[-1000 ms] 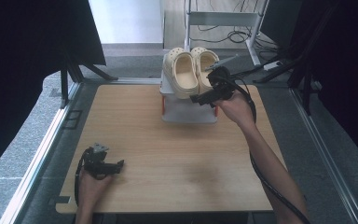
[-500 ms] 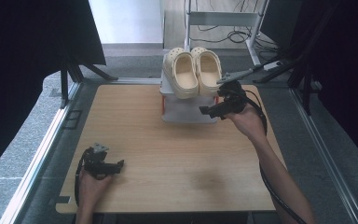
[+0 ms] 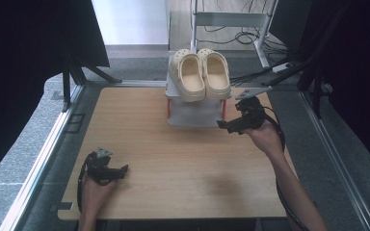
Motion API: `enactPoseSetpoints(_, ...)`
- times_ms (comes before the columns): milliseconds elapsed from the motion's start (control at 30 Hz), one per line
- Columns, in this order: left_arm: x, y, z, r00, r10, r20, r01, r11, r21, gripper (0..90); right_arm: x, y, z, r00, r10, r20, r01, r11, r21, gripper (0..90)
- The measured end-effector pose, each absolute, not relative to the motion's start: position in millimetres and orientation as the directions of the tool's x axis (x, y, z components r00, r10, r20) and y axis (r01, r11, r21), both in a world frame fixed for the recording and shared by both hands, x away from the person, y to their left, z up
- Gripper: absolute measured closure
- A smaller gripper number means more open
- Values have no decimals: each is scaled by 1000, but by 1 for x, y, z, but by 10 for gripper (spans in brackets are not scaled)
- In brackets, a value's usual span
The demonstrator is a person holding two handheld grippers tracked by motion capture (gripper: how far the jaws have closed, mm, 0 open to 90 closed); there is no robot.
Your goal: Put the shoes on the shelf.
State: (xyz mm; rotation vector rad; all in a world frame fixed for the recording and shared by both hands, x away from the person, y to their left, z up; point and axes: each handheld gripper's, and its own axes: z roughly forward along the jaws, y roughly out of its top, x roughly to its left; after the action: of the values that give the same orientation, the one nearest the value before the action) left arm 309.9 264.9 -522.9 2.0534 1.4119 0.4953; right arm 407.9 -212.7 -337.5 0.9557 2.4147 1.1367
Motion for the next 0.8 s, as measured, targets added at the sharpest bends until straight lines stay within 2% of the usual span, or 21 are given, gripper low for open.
enactPoseSetpoints(467,310,265,-523,365,931,-27,709,-259,656,3,404,-240,-375,-701,710,68,490,411,768,0)
enactPoseSetpoints(800,310,265,-523,367,930,-26,710,-262,653,3,400,-249,-405,-700,713,42,483,429,764,0)
